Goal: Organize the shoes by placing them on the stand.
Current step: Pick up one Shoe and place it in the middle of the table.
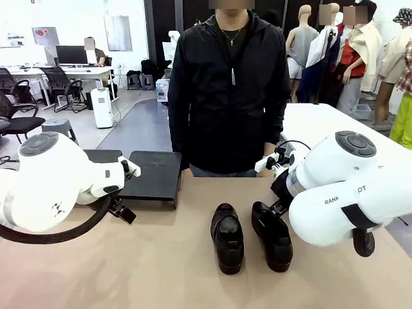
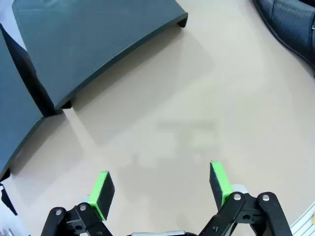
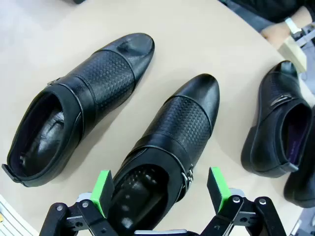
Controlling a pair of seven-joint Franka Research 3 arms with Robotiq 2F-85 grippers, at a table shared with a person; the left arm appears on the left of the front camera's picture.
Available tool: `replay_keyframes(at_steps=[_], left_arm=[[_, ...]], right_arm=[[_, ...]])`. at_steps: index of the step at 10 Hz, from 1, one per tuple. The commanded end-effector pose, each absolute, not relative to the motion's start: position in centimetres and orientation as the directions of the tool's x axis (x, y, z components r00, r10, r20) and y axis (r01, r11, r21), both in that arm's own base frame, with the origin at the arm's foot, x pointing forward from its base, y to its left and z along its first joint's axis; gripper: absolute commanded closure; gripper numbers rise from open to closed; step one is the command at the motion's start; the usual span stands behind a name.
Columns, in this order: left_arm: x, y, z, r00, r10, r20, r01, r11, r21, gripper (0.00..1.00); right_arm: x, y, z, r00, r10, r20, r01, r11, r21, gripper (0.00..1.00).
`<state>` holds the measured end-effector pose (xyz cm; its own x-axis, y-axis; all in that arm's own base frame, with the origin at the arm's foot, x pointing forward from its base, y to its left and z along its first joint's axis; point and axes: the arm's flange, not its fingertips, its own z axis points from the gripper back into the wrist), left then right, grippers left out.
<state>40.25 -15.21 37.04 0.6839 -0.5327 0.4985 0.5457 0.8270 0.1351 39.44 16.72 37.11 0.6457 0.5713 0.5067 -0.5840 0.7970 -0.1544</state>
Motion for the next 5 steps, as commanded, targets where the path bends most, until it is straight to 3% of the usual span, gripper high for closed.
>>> replay_keyframes(at_steps=[1, 5], left_arm=[[40.25, -15.22, 37.05, 0.684, -0.533, 0.499, 0.546, 0.827, 0.135, 0.0], [40.25, -15.22, 37.05, 0.684, -0.533, 0.499, 0.546, 0.827, 0.135, 0.0]], right_arm=[[39.44, 16.72, 37.12, 0.646, 0.571, 0.507, -0.584, 0.797, -0.154, 0.0], [39.44, 16.72, 37.12, 0.646, 0.571, 0.507, -0.584, 0.797, -0.154, 0.0]])
